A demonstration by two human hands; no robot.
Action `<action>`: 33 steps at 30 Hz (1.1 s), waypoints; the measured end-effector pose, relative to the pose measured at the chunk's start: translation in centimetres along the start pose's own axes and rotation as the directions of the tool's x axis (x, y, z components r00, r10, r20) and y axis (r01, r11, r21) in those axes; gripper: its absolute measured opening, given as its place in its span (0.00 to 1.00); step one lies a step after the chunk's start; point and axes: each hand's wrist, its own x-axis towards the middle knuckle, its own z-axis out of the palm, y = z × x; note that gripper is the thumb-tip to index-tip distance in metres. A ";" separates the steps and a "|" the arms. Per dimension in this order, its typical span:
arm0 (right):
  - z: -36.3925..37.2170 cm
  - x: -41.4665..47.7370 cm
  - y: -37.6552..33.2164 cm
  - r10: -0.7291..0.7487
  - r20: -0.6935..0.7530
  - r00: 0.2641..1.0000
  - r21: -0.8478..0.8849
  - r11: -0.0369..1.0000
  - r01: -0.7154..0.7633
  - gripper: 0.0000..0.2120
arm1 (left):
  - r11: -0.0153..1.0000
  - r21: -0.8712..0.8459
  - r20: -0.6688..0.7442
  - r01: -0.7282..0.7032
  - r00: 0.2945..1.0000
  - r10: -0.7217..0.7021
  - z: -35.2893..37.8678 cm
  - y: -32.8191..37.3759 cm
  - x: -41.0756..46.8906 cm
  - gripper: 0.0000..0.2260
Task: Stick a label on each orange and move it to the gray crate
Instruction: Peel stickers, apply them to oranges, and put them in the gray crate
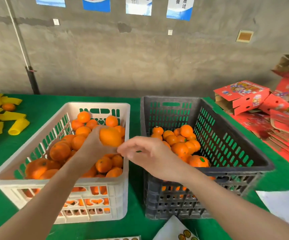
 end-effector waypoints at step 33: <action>3.0 -16.7 11.0 0.705 0.058 0.707 0.381 0.639 -0.669 0.08 | 0.827 -0.150 0.569 0.542 0.731 -0.376 11.5 -9.0 -13.0 0.46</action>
